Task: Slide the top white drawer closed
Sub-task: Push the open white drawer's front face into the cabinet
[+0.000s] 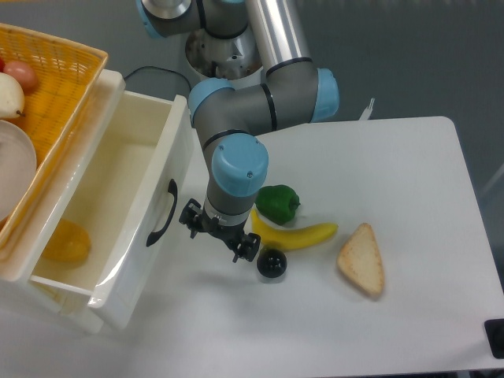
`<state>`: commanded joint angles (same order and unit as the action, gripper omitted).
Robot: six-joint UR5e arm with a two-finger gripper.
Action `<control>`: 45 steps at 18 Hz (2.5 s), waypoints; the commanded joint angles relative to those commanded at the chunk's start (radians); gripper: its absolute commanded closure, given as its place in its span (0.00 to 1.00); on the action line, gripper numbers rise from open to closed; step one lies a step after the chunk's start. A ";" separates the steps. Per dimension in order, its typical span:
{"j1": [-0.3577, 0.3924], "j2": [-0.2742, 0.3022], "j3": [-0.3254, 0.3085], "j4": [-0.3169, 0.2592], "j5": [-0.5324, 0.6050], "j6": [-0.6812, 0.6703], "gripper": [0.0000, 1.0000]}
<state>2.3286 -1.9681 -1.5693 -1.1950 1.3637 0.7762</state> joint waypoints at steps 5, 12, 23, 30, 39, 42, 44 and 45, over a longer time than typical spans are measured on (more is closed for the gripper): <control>-0.009 0.005 0.000 -0.002 0.000 -0.002 0.00; -0.014 0.009 0.000 -0.005 -0.002 -0.002 0.00; -0.044 0.025 -0.005 -0.012 -0.006 -0.008 0.00; -0.060 0.037 -0.017 -0.012 -0.018 -0.009 0.00; -0.083 0.054 -0.040 -0.014 -0.028 -0.009 0.00; -0.100 0.054 -0.040 -0.012 -0.028 -0.012 0.00; -0.103 0.060 -0.040 -0.014 -0.028 -0.012 0.00; -0.103 0.061 -0.040 -0.014 -0.028 -0.012 0.00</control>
<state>2.2258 -1.9068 -1.6091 -1.2088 1.3361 0.7639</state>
